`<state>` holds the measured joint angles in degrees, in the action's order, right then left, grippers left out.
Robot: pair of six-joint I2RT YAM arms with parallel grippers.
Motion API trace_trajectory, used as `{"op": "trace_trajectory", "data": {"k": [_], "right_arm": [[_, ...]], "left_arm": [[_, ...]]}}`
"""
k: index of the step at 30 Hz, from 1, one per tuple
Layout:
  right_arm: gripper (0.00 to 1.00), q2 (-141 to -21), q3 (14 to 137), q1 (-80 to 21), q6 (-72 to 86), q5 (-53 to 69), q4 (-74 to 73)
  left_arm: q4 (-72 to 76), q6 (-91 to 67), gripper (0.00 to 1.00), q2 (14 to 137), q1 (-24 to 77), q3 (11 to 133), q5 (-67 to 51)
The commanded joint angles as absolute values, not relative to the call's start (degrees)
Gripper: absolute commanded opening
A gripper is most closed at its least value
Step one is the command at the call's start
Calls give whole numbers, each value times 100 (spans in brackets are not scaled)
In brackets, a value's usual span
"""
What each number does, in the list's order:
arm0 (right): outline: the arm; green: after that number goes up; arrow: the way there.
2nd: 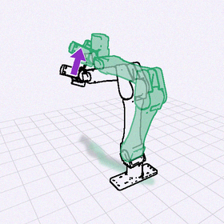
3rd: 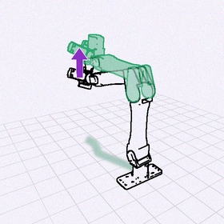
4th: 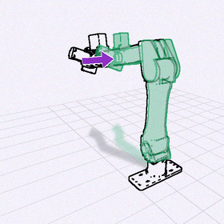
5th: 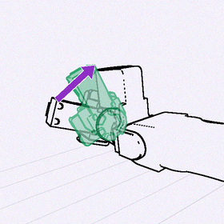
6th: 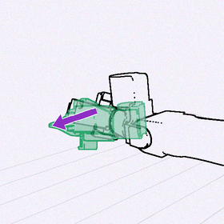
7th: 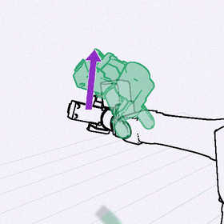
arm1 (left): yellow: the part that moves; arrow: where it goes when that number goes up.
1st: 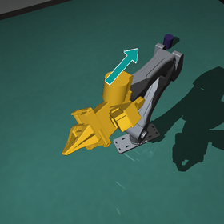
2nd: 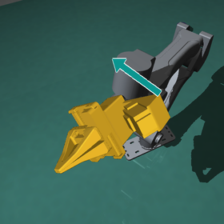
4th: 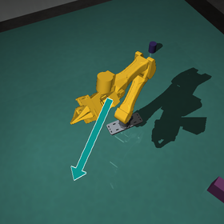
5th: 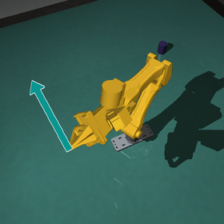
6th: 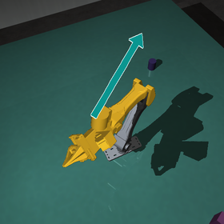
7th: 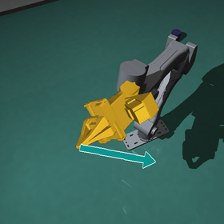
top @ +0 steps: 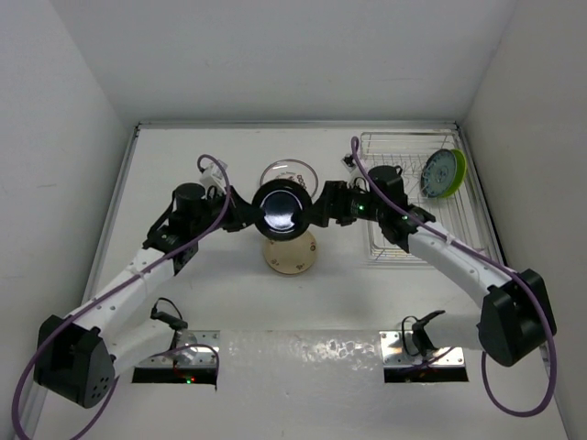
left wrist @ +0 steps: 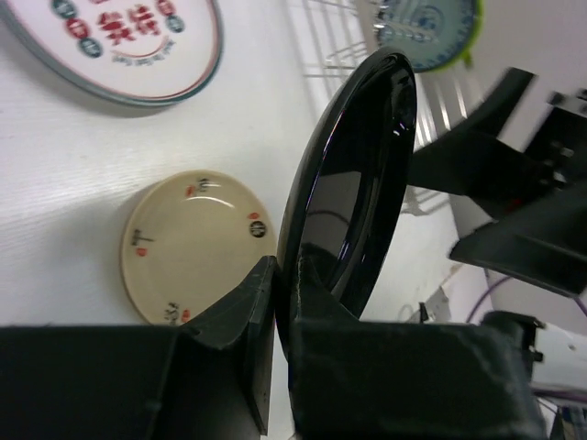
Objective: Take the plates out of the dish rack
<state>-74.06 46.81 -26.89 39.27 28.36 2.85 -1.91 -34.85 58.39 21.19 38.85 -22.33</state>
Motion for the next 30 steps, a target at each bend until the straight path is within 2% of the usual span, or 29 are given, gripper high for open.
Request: {"op": "trace_trajectory", "data": {"k": [1, 5, 10, 13, 14, 18, 19, 21, 22, 24, 25, 26, 27, 30], "right_arm": [[99, -7067, 4790, -2725, 3429, 2112, -287], [99, -6602, 4702, -2716, 2945, 637, -1114], [99, -6161, 4597, -2707, 2646, 106, -1546], [99, -6082, 4649, -2698, 2418, -148, -1871], [99, -6065, 4649, -2698, 2382, -297, -1968], [99, -5968, 4658, -2681, 2224, -570, -2162], [99, -5968, 4684, -2672, 2198, -623, -2232], [99, -5976, 4737, -2654, 2145, -825, -2311], [99, -6011, 4781, -2637, 2118, -922, -2433], [99, -6082, 4956, -2610, 2083, -1168, -2592], [99, -6178, 5114, -2558, 2040, -1439, -2758], [99, -6240, 5211, -2514, 2004, -1581, -2864], [99, -6292, 5316, -2427, 1882, -1887, -2996], [99, -6617, 5791, -2015, 1601, -2144, -3216]], "left_arm": [[44, -3498, 0, 5914, 2127, 3762, -1820], [44, -3419, 0, 6248, 2188, 3577, -1732], [149, -3436, 0, 6775, 2364, 3472, -1600], [219, -3437, 15, 6890, 2478, 3393, -1486], [272, -3437, 23, 6908, 2505, 3375, -1468], [290, -3393, 42, 7039, 2566, 3392, -1476], [281, -3375, 51, 7066, 2627, 3410, -1485], [176, -3349, 62, 7128, 2733, 3506, -1398], [106, -3323, 71, 7145, 2881, 3550, -1319], [-350, -3296, 77, 7172, 3075, 3752, -889], [-673, -3287, 86, 7172, 3268, 3831, -557], [-842, -3296, 90, 7154, 3357, 4006, -406], [-1009, -3287, 98, 7119, 3514, 4095, -248], [-1633, -3243, 100, 6839, 3734, 4438, 429]]}}
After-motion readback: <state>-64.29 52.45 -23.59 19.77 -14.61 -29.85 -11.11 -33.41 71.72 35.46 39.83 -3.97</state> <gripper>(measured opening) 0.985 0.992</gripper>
